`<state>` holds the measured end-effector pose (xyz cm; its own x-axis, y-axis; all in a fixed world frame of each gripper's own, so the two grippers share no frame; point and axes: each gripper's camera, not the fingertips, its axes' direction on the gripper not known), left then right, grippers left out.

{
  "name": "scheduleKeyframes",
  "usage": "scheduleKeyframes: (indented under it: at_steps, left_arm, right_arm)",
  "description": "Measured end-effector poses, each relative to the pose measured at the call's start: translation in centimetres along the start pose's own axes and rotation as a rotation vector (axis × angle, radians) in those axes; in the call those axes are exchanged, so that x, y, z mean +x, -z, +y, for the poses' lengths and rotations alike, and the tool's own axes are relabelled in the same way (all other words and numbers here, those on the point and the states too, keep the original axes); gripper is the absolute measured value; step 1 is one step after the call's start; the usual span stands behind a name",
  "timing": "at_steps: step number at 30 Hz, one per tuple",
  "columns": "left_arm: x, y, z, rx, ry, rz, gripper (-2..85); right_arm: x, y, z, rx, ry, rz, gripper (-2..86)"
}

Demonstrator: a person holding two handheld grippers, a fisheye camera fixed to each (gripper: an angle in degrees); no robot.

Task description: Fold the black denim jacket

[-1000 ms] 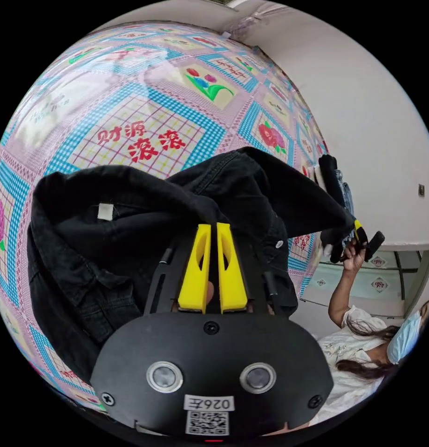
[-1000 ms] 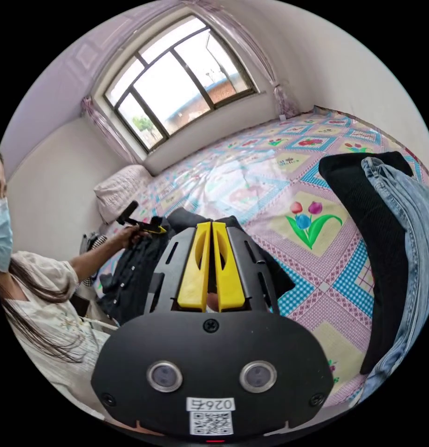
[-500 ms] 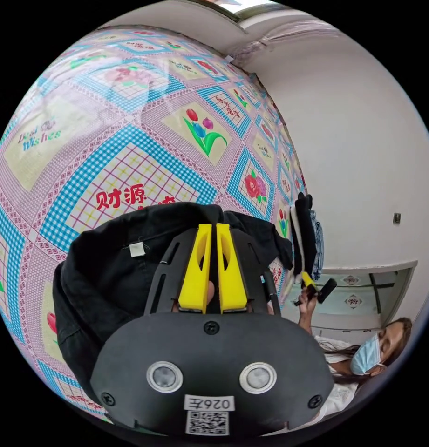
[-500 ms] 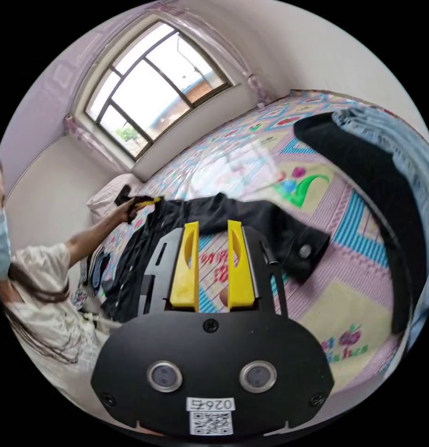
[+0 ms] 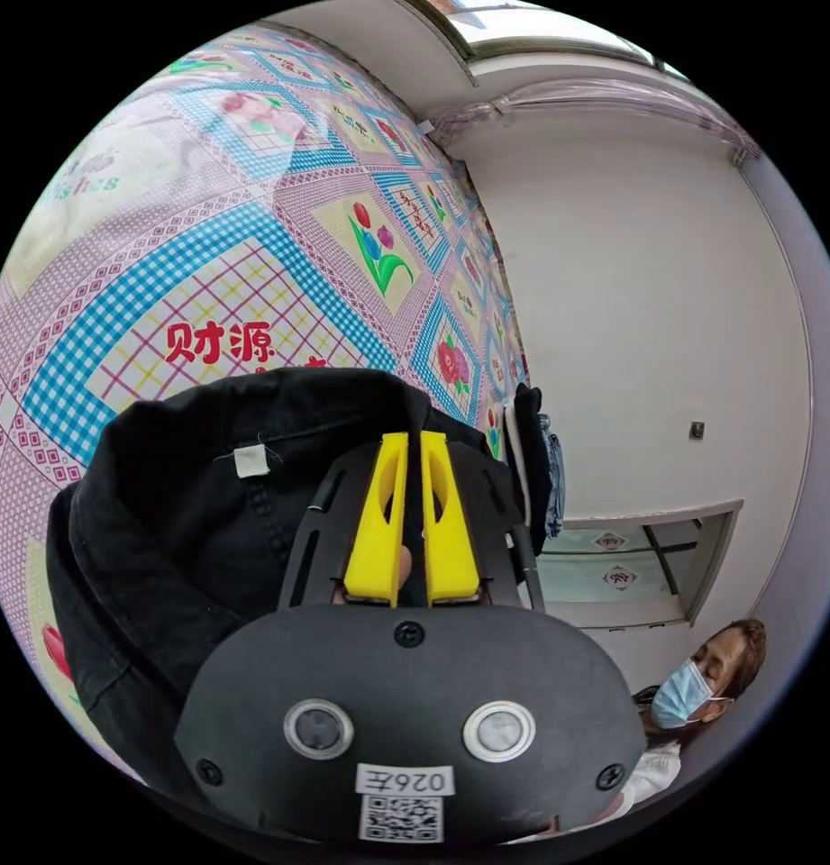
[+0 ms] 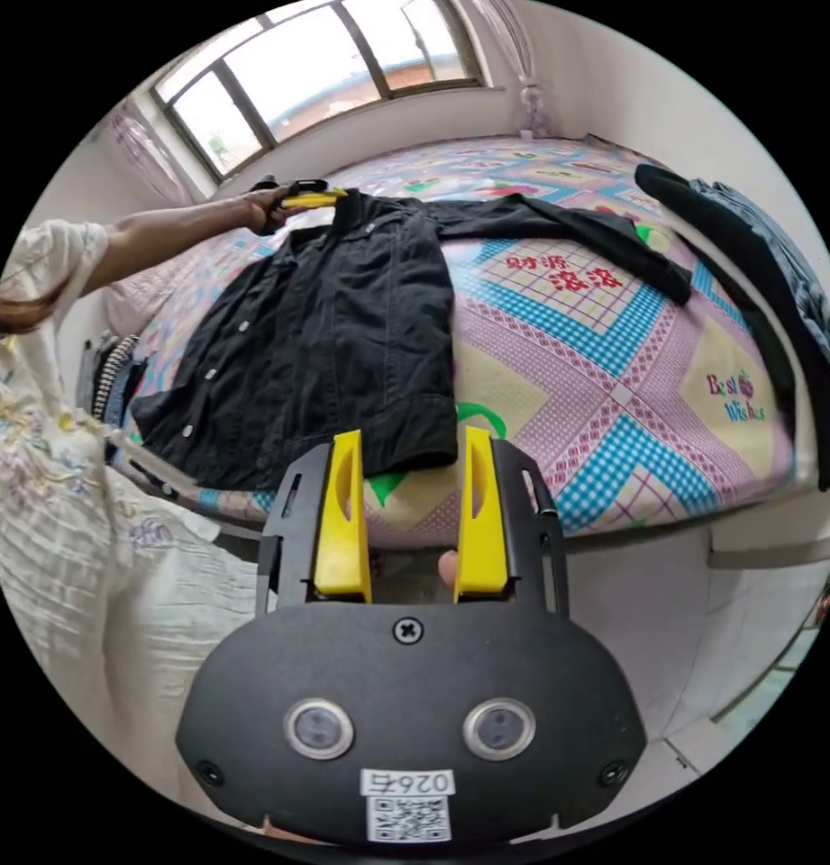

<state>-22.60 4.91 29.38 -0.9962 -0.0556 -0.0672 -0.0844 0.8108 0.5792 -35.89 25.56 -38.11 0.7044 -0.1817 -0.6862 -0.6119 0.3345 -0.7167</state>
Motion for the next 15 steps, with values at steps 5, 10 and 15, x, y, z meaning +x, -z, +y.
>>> scheduleKeyframes:
  at_steps: [5,10,15]
  left_arm:
    - [-1.3,0.8,0.5,0.047,0.026,0.102,-0.3]
    - [0.7,1.4,-1.5,-0.064,-0.083,-0.118,-0.4]
    - [2.8,0.7,-2.7,-0.16,-0.171,-0.224,-0.1]
  right_arm:
    - [0.6,-2.5,-1.1,-0.101,-0.079,-0.069,-0.4]
    - [1.4,0.6,-0.5,-0.064,-0.176,-0.111,1.4]
    - [4.0,-1.7,4.0,-0.119,-0.352,-0.02,6.0]
